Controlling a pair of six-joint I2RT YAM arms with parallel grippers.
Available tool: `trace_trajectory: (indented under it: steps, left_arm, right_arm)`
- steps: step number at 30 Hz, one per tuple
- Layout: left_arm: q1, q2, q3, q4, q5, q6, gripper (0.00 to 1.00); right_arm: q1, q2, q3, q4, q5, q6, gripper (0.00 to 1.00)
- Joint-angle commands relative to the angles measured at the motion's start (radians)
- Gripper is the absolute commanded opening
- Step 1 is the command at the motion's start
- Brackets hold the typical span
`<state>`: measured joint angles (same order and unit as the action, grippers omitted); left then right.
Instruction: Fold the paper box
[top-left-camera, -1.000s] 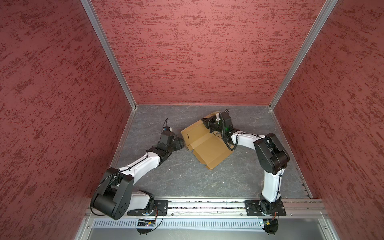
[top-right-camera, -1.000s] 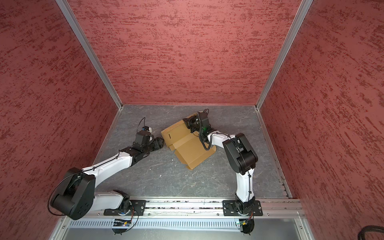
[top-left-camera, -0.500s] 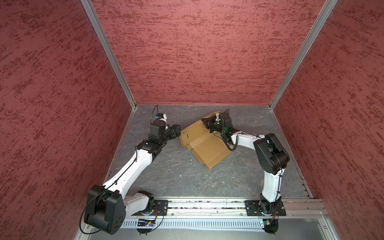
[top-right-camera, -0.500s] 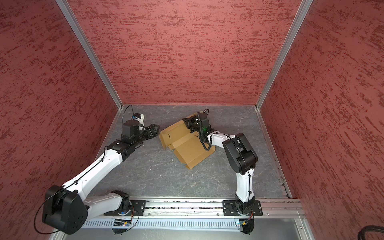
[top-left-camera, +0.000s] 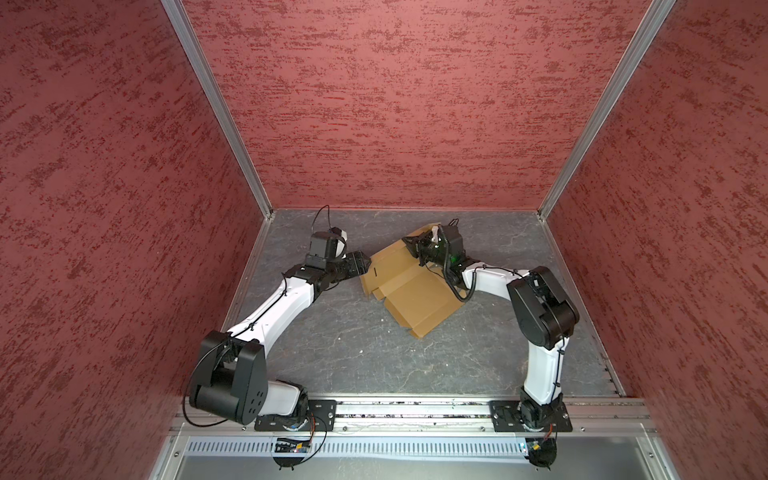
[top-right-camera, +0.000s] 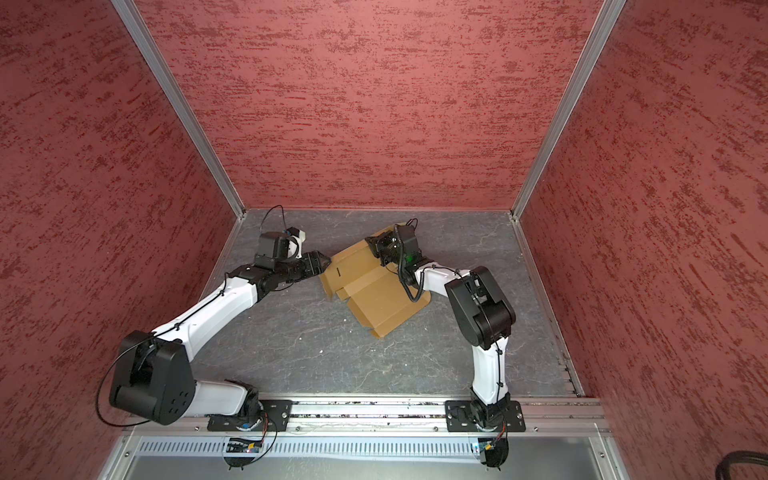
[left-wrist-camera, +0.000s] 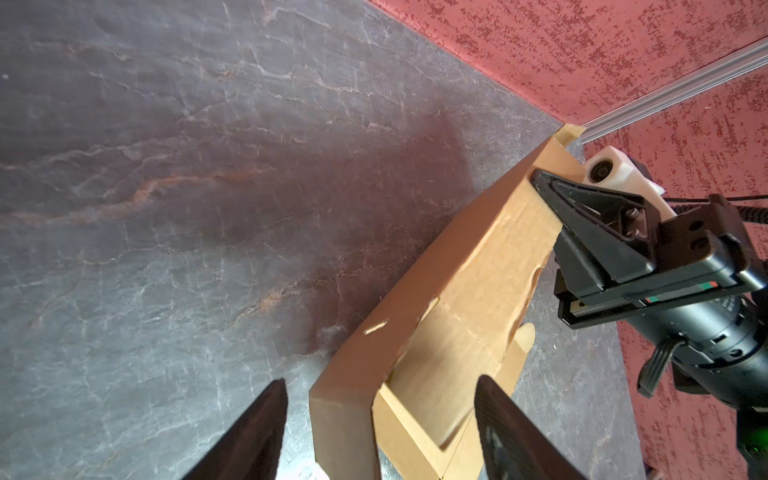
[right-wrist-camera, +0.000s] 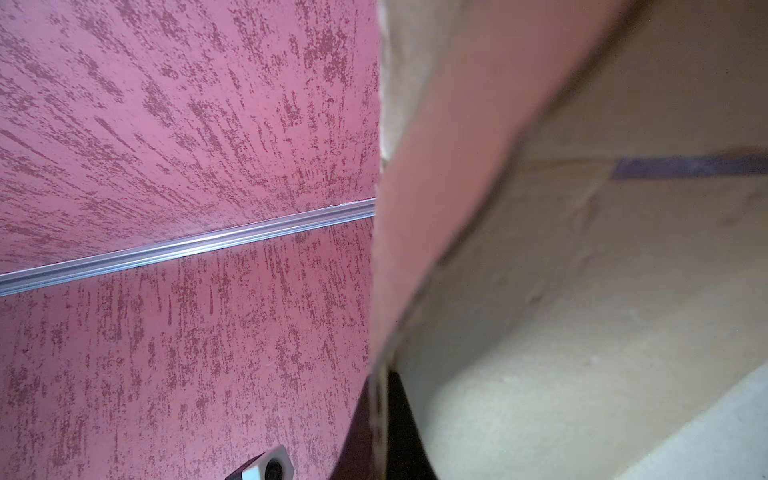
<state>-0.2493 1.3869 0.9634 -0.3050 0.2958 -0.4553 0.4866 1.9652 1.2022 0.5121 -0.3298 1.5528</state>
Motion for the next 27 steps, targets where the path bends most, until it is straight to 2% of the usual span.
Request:
trace_trajectory:
  steps: [1,10,17,27]
  left_arm:
    - [0.018,-0.019,0.01,-0.042,0.03,0.016,0.7]
    - [0.017,0.061,0.036,-0.034,0.048,0.029,0.68]
    - [-0.009,0.129,0.077,-0.039,0.016,0.038,0.66]
    - [-0.027,0.149,0.067,0.024,0.008,0.005,0.65]
  right_arm:
    - [-0.002,-0.038,-0.009,0.022,0.01,0.028,0.06]
    - [-0.002,-0.028,0.003,0.018,0.008,0.028,0.06]
    - [-0.002,-0.02,0.002,0.026,0.008,0.034,0.06]
    - [-0.001,-0.015,-0.001,0.039,0.008,0.041,0.06]
